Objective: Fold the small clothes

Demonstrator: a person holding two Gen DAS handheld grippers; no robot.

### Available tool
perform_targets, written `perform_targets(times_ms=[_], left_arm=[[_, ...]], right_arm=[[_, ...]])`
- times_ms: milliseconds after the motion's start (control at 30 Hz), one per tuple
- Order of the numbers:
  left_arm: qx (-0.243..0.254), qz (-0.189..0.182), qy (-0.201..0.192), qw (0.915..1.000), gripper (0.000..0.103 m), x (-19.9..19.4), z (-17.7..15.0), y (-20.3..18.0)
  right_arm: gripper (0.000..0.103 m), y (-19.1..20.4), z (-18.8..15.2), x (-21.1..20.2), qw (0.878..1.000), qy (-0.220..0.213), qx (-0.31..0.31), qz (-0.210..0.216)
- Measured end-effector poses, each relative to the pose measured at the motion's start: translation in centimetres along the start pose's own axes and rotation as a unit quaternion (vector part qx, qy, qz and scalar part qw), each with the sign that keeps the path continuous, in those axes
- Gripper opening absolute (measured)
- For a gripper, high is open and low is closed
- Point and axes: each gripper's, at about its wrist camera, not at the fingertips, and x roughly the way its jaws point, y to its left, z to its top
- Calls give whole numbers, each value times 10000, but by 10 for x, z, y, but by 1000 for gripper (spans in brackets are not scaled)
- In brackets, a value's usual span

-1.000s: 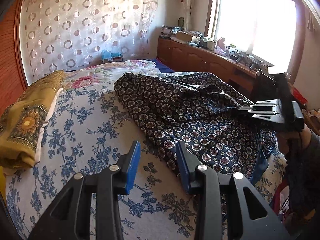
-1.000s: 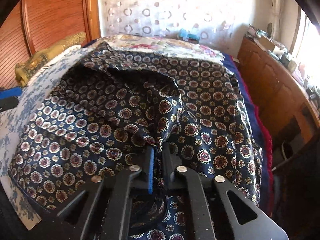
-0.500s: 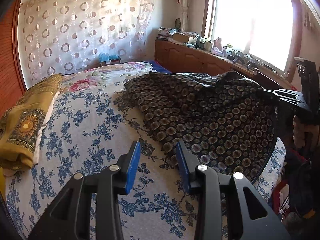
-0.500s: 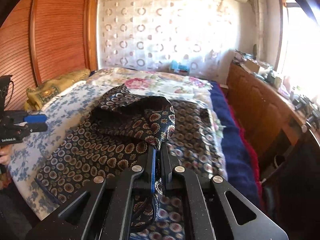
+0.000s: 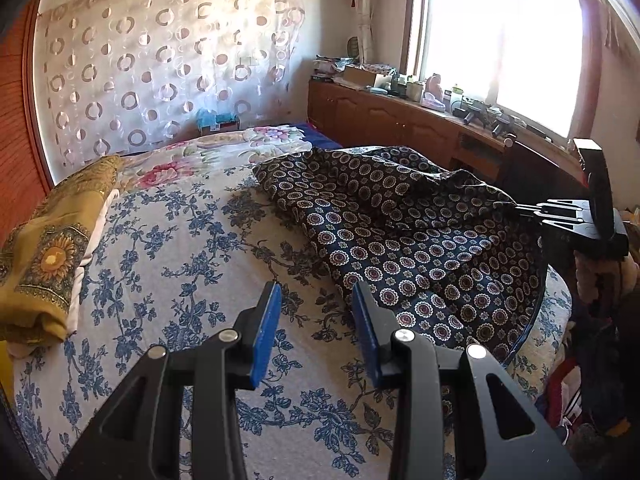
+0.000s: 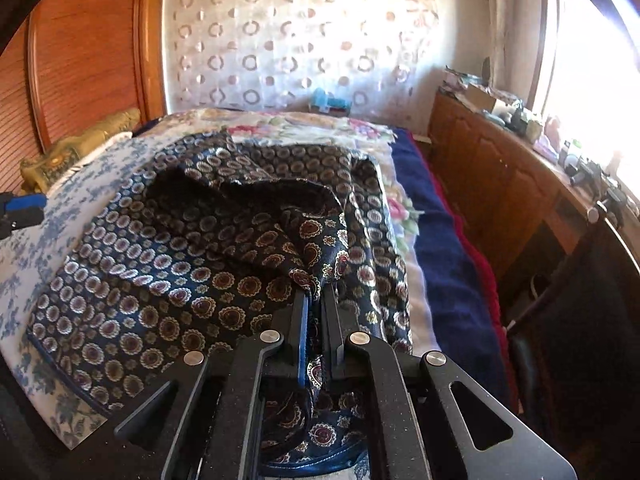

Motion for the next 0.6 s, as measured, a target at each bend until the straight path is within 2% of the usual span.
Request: perform_targets(times_ms=[67,133,233,400,600], left_arm=[[-10,5,4,10000,35,0,0,0],[-17,0,7,10000,35,1,0,1],[17,-5,11,10000,35,2,2,-1],[18,-60,17,10000,35,8,11,-1],[61,-93,26,9999,35,17,21,-2]], right_arm=[[6,-2,-2,2,10000,39,49,2],[19,-4,-2,1,9999,28,72,-66],[32,-11,1,-6,9998,-92,157,-72],[33,-8,21,-18,9995,-296,107,23],[34,20,51,-10,9980,-421,-236,415]])
